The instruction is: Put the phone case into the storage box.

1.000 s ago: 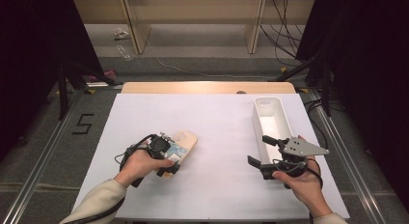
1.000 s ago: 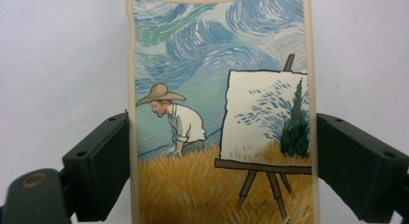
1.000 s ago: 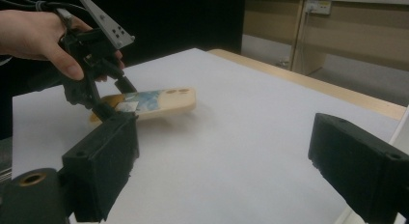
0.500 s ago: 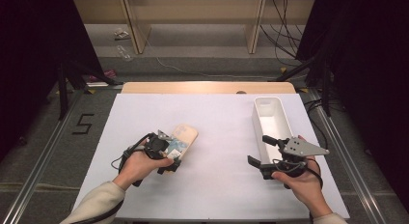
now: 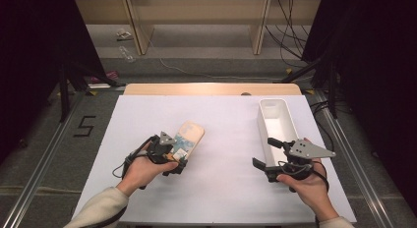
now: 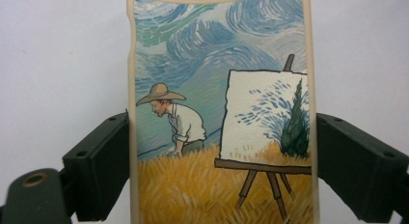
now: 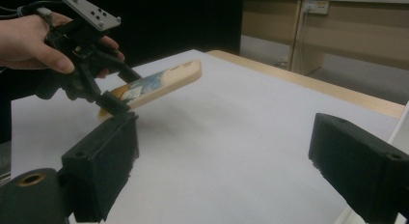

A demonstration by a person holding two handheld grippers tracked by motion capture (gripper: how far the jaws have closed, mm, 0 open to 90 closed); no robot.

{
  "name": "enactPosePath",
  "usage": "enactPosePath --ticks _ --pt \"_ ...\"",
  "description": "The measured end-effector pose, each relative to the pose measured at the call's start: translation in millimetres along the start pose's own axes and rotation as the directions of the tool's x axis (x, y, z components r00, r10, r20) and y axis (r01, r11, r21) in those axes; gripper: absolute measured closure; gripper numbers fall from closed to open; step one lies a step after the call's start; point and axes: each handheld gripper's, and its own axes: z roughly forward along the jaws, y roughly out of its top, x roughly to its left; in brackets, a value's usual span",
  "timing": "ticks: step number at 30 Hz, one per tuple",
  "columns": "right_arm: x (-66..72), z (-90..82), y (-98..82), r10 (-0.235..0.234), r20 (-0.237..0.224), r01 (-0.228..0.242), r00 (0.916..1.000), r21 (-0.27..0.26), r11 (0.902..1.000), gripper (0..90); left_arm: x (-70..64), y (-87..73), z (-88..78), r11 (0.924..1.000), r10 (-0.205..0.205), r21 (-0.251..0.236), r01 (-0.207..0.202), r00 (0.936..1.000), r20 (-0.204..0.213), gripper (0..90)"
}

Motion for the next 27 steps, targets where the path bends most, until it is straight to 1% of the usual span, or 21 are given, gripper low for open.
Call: enactPosePath --ticks 4,10,13,15,17,18,19,22,24,27 --pt "0.9 0.0 1.3 0.009 -0.003 -0.009 1.0000 -0.009 0.9999 11.2 -1.4 0.9 -1.0 0.9997 0.006 -0.026 -0.006 1.0000 0.005 11.6" --pt "3.4 4.0 4.0 0.023 -0.010 -0.023 0.9997 -0.019 0.9996 11.7 -5.7 0.7 -2.5 0.9988 0.023 -0.044 -0.023 0.9997 0.002 11.6" --pt "4.1 5.2 5.0 0.019 -0.012 -0.019 0.9997 -0.019 0.9996 11.7 -8.1 1.1 -4.1 0.9980 0.032 -0.054 -0.032 0.9995 -0.002 11.6" --pt "5.4 7.5 6.6 0.022 -0.014 -0.023 0.9997 -0.021 0.9995 11.7 -10.4 1.4 -5.6 0.9968 0.039 -0.070 -0.039 0.9992 0.001 11.6" --pt "5.8 8.1 7.2 0.023 -0.012 -0.023 0.9997 -0.022 0.9995 11.7 -11.4 1.6 -6.2 0.9963 0.043 -0.075 -0.043 0.9991 0.002 11.6" --pt "6.1 8.9 8.0 0.021 -0.012 -0.022 0.9997 -0.024 0.9995 11.7 -12.7 1.7 -6.4 0.9956 0.043 -0.083 -0.043 0.9990 0.008 11.6" --pt "6.6 9.9 9.0 0.022 -0.009 -0.022 0.9997 -0.022 0.9995 11.7 -13.0 1.8 -6.9 0.9951 0.052 -0.085 -0.051 0.9986 0.008 11.6" --pt "8.9 14.1 11.2 0.027 0.005 -0.027 0.9996 -0.018 0.9995 11.7 -14.4 2.2 -7.4 0.9937 0.048 -0.102 -0.047 0.9988 0.010 11.7" --pt "9.4 15.1 11.7 0.028 0.005 -0.028 0.9996 -0.019 0.9994 11.7 -14.7 2.3 -7.7 0.9931 0.049 -0.107 -0.048 0.9987 0.009 11.7" --pt "12.9 21.7 15.6 0.029 0.002 -0.029 0.9996 -0.021 0.9994 11.7 -16.0 3.1 -8.8 0.9912 0.059 -0.119 -0.058 0.9982 0.005 11.7"
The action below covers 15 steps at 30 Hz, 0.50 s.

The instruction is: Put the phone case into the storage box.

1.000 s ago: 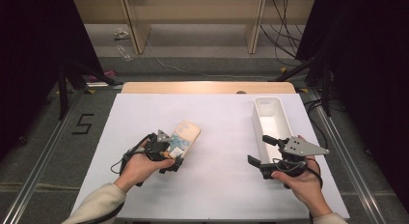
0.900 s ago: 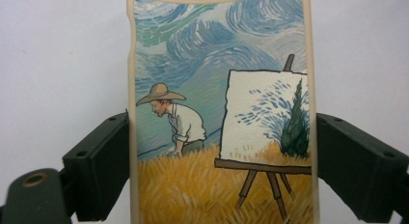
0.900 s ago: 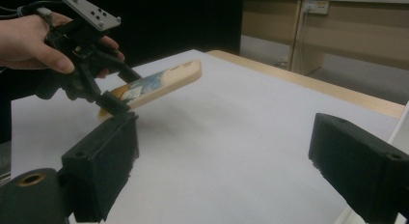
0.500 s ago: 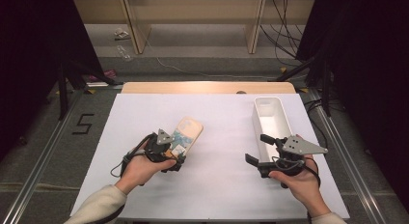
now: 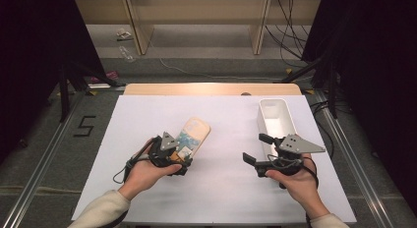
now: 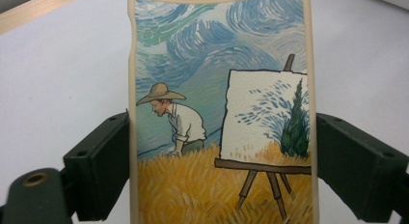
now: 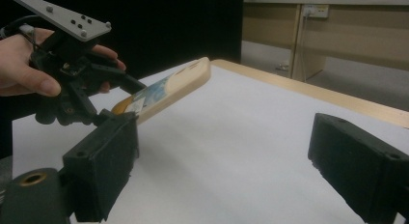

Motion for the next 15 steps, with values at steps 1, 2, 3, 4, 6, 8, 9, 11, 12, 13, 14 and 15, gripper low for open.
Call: enactPosePath --ticks 1,2,3,4,6,8,9,11,12,13,14,15 --pt "0.0 0.0 0.0 0.000 0.000 0.000 1.0000 0.000 1.0000 11.7 0.0 0.0 0.0 1.0000 0.000 0.000 0.000 1.0000 0.000 11.7" --pt "0.8 1.1 0.5 0.000 -0.001 0.000 1.0000 0.000 1.0000 11.7 -0.7 0.2 -0.1 1.0000 0.003 -0.004 -0.003 1.0000 0.001 11.7" --pt "2.0 3.0 1.0 0.000 -0.003 0.000 1.0000 -0.001 1.0000 11.7 -1.1 0.2 -0.2 1.0000 0.009 -0.003 -0.009 1.0000 0.001 11.7" --pt "2.8 4.2 1.5 0.002 -0.004 -0.002 1.0000 0.001 1.0000 11.7 -1.6 0.1 -0.1 0.9999 0.012 -0.005 -0.012 0.9999 0.001 11.7" --pt "3.7 6.7 2.3 0.002 -0.004 -0.002 1.0000 0.001 1.0000 11.8 -2.8 0.0 0.0 0.9998 0.017 -0.008 -0.017 0.9999 -0.001 11.7" --pt "4.0 10.1 4.1 0.007 -0.002 -0.007 1.0000 0.000 1.0000 11.8 -3.6 0.1 -0.1 0.9997 0.023 -0.011 -0.023 0.9997 0.002 11.7" --pt "4.0 10.1 4.1 0.007 -0.002 -0.007 1.0000 0.000 1.0000 11.8 -4.3 0.3 -0.4 0.9995 0.027 -0.013 -0.027 0.9996 0.000 11.7" --pt "4.4 13.2 5.7 0.009 -0.003 -0.009 1.0000 0.002 1.0000 11.8 -5.7 0.4 -0.6 0.9993 0.031 -0.019 -0.031 0.9995 -0.001 11.7" --pt "5.0 16.0 6.9 0.010 -0.005 -0.010 0.9999 0.003 0.9999 11.8 -7.4 0.6 -0.6 0.9991 0.038 -0.019 -0.038 0.9993 0.001 11.7" --pt "5.0 16.0 6.9 0.010 -0.005 -0.010 0.9999 0.003 0.9999 11.8 -7.4 0.6 -0.6 0.9991 0.038 -0.019 -0.038 0.9993 0.001 11.7" --pt "5.6 18.8 7.9 0.013 -0.007 -0.013 0.9999 0.003 0.9999 11.9 -9.1 0.4 -0.2 0.9989 0.042 -0.021 -0.042 0.9991 0.005 11.7" --pt "5.6 18.8 7.9 0.013 -0.007 -0.013 0.9999 0.003 0.9999 11.9 -9.1 0.4 -0.2 0.9989 0.042 -0.021 -0.042 0.9991 0.005 11.7"
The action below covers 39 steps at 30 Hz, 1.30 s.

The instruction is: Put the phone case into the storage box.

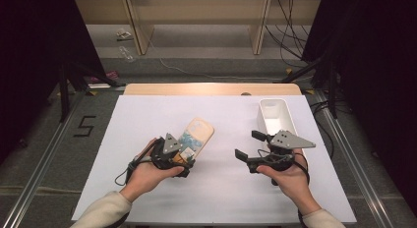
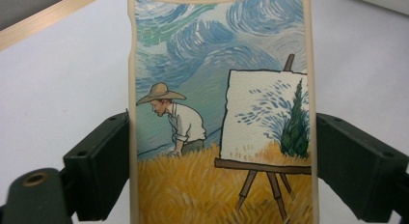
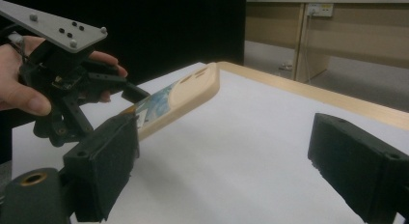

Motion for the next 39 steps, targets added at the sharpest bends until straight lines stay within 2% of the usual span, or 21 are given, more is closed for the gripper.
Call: enactPosePath --ticks 16,27,39 --pt "2.1 25.5 10.0 0.004 -0.012 -0.004 0.9999 0.004 1.0000 12.4 -9.8 2.3 -1.0 0.9991 0.041 -0.014 -0.040 0.9990 0.021 11.7" --pt "2.9 43.5 17.1 -0.002 -0.020 0.002 0.9998 0.007 1.0000 12.6 -14.0 3.2 -1.3 0.9982 0.054 -0.027 -0.053 0.9982 0.026 11.7" --pt "0.5 57.5 21.0 0.013 -0.024 -0.012 0.9996 0.014 0.9998 12.6 -21.4 4.5 -0.8 0.9969 0.072 -0.034 -0.071 0.9967 0.037 11.8"
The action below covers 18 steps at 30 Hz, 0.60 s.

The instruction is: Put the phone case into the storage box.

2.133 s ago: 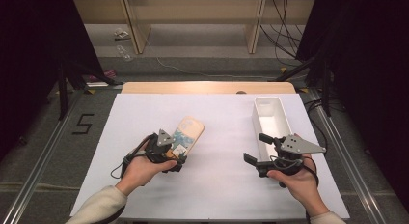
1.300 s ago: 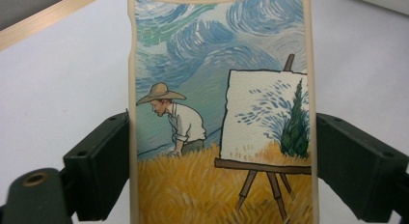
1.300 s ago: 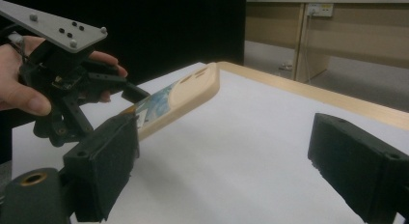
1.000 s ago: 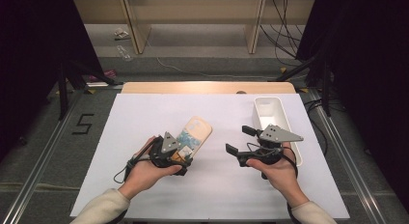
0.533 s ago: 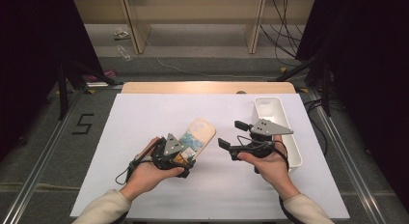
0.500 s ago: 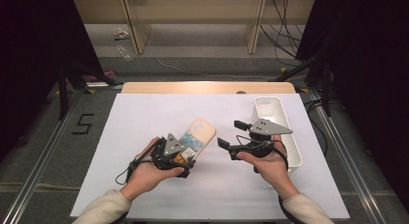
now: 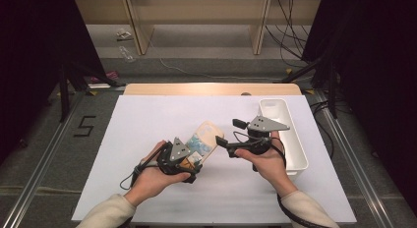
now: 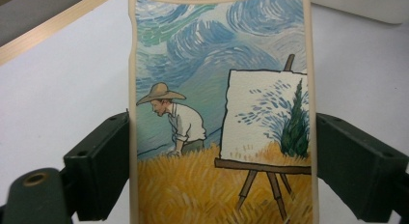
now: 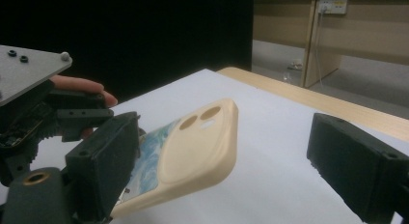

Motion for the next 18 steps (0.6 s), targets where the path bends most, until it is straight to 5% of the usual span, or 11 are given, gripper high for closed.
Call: enactPosePath --ticks 18 --pt "-4.9 16.6 -2.3 0.031 -0.001 -0.031 0.9995 0.047 0.9984 12.7 -13.1 0.9 3.3 0.9995 0.031 -0.002 -0.031 0.9991 0.029 11.8"
